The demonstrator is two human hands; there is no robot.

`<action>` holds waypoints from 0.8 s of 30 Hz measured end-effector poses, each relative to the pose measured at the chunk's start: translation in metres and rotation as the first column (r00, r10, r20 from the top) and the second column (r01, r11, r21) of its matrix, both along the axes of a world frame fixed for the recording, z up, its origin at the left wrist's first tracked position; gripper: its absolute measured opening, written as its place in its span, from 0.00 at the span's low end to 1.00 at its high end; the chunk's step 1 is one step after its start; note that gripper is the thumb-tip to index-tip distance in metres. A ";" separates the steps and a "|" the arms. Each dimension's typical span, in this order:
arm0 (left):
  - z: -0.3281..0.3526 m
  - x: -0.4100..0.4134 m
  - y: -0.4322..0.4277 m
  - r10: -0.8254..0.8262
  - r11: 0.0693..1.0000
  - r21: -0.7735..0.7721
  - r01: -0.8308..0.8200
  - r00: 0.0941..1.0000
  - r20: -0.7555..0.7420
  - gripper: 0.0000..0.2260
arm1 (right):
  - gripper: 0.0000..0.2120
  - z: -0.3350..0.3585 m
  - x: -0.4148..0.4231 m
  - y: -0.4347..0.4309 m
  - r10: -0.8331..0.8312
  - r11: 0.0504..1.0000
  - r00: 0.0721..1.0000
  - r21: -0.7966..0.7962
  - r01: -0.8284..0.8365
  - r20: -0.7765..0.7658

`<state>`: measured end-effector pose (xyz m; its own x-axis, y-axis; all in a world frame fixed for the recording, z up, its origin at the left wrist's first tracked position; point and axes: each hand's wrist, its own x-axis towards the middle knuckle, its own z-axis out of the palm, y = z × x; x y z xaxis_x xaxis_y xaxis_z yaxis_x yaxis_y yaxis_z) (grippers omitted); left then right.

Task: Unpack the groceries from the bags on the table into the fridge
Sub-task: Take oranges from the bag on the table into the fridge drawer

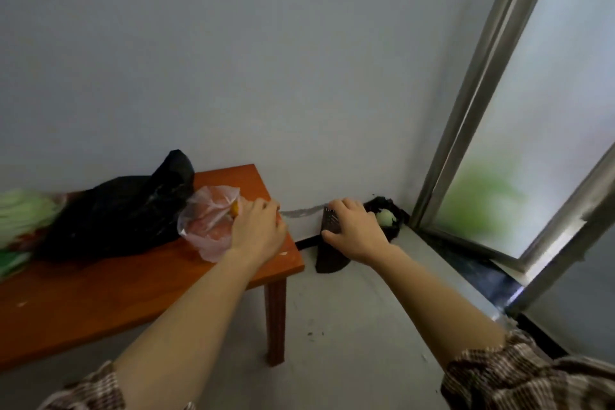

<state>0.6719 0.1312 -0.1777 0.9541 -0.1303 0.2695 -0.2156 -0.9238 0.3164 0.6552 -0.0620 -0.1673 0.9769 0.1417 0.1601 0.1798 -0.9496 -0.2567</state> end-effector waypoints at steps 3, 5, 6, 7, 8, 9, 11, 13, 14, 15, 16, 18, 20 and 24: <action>-0.017 0.034 0.035 0.012 1.000 -0.005 -0.012 1.000 0.001 0.15 | 0.25 -0.015 0.035 0.030 0.022 1.000 0.999 -0.016 -0.022 -0.035; -0.030 0.059 0.059 0.022 1.000 0.003 -0.022 1.000 0.010 0.15 | 0.25 -0.027 0.058 0.050 0.032 0.999 0.998 -0.011 -0.033 -0.060; -0.037 0.072 0.071 0.025 1.000 0.011 -0.025 1.000 0.012 0.15 | 0.25 -0.034 0.071 0.060 0.036 0.999 0.997 -0.010 -0.036 -0.073; -0.044 0.086 0.083 0.026 1.000 0.015 -0.026 1.000 0.010 0.15 | 0.25 -0.041 0.084 0.071 0.037 0.999 0.995 -0.008 -0.038 -0.090; -0.051 0.100 0.095 0.025 1.000 0.016 -0.025 1.000 0.005 0.15 | 0.25 -0.049 0.097 0.081 0.033 0.999 0.993 -0.010 -0.034 -0.112; -0.057 0.115 0.106 0.020 1.000 0.023 -0.020 1.000 -0.006 0.14 | 0.25 -0.056 0.111 0.091 0.027 0.999 0.991 -0.014 -0.029 -0.130; -0.070 0.144 0.126 -0.005 0.998 0.064 0.007 0.999 -0.042 0.15 | 0.25 -0.071 0.138 0.113 0.017 1.000 0.989 -0.019 -0.020 -0.145; -0.086 0.177 0.144 -0.070 0.988 0.133 0.081 0.994 -0.082 0.16 | 0.24 -0.084 0.164 0.134 -0.004 1.000 0.988 -0.015 0.002 -0.153; -0.095 0.192 0.152 -0.111 0.977 0.169 0.127 0.988 -0.104 0.17 | 0.23 -0.091 0.176 0.145 -0.015 1.000 0.988 -0.011 0.013 -0.152; -0.105 0.205 0.161 -0.154 0.962 0.209 0.178 0.980 -0.127 0.18 | 0.22 -0.098 0.187 0.155 -0.025 1.000 0.989 -0.013 0.023 -0.149; -0.113 0.216 0.169 -0.208 0.938 0.252 0.239 0.967 -0.145 0.19 | 0.21 -0.104 0.196 0.166 -0.030 0.999 0.988 -0.021 0.028 -0.150; -0.129 0.231 0.184 -0.353 0.855 0.341 0.391 0.920 -0.171 0.21 | 0.19 -0.117 0.208 0.184 -0.020 0.999 0.990 -0.039 0.015 -0.142; -0.145 0.249 0.198 -0.480 0.743 0.427 0.515 0.855 -0.194 0.23 | 0.16 -0.131 0.219 0.200 0.001 0.998 0.992 -0.057 -0.008 -0.123; -0.173 0.280 0.214 -0.597 0.581 0.522 0.625 0.763 -0.249 0.25 | 0.13 -0.153 0.228 0.219 0.077 0.985 0.990 -0.143 -0.093 -0.116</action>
